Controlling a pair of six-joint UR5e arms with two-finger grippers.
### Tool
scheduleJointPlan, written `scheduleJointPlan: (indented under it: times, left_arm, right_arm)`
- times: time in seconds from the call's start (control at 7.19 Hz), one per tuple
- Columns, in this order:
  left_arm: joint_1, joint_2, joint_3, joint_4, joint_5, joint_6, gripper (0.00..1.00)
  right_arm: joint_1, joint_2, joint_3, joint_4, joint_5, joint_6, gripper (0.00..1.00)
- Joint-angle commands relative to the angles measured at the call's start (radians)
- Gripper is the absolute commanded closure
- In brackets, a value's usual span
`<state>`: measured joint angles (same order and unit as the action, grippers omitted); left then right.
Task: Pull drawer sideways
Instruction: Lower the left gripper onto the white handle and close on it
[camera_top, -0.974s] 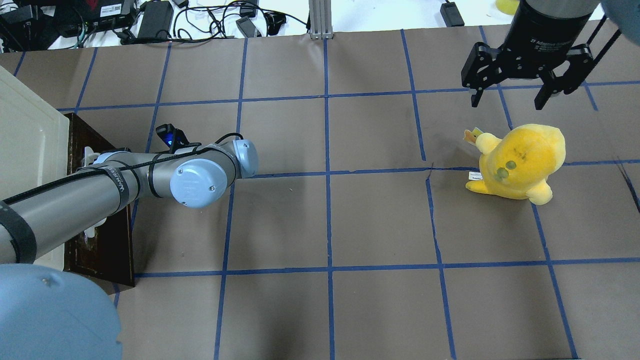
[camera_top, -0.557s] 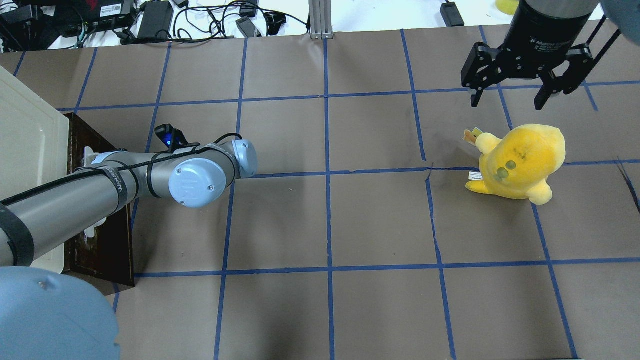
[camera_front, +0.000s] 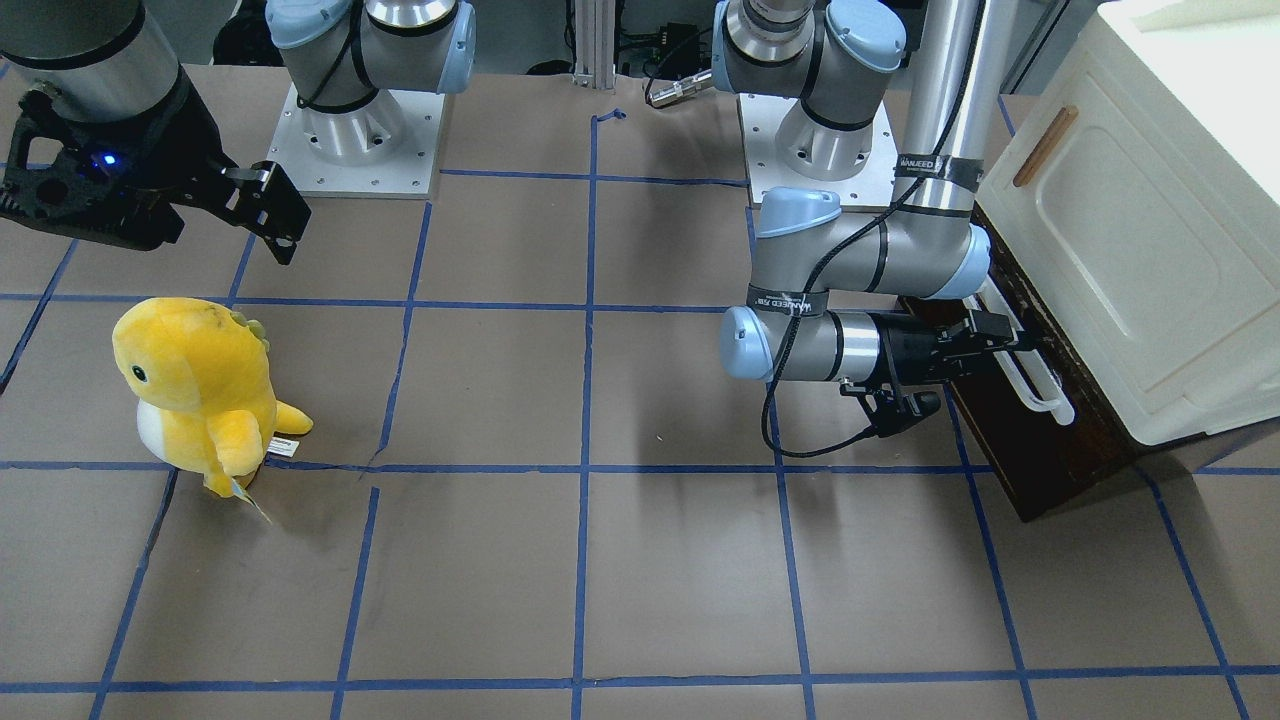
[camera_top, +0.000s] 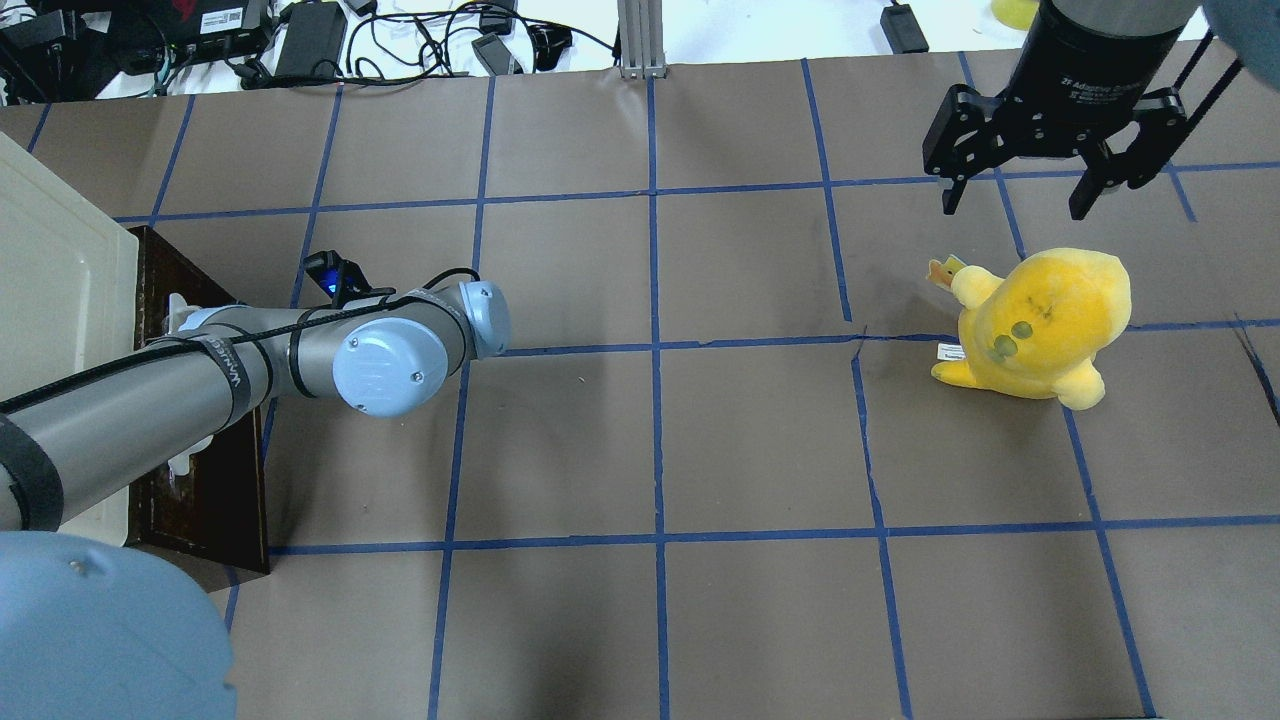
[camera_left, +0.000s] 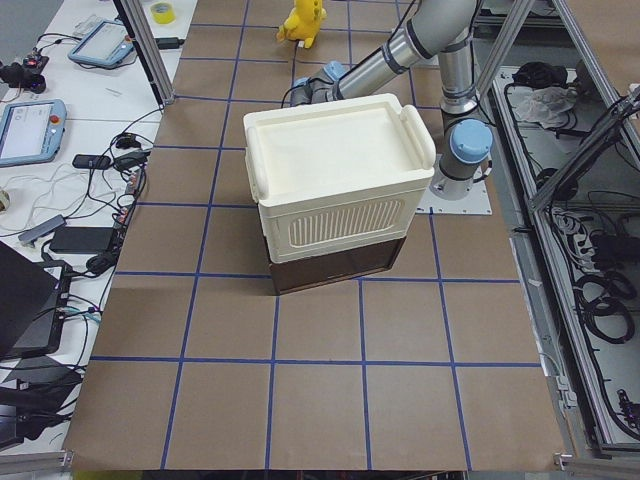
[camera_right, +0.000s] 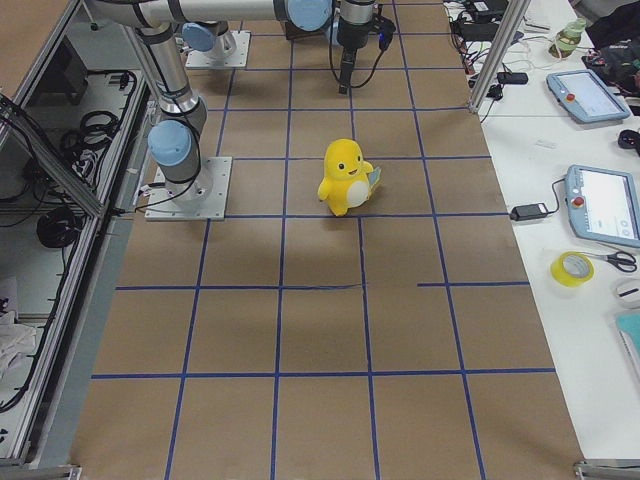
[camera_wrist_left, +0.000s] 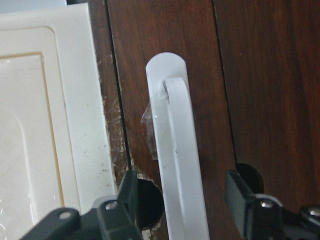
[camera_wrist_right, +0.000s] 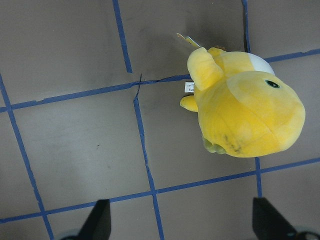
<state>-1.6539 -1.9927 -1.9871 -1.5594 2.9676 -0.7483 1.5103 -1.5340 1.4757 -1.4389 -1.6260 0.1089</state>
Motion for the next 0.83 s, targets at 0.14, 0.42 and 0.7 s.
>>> scheduleJointPlan:
  times: [0.14,0.42,0.7]
  left_arm:
    - [0.003,-0.011,0.004,0.001,-0.004,-0.013,0.44]
    - [0.003,-0.011,0.011,0.001,-0.004,-0.003,0.51]
    - [0.003,-0.009,0.011,0.001,-0.004,0.006,0.59]
  right_arm:
    - [0.001,0.000,0.000,0.000,0.000,0.000,0.00]
    - [0.001,0.000,0.000,0.000,0.000,0.000,0.00]
    - [0.001,0.000,0.000,0.000,0.000,0.000,0.00]
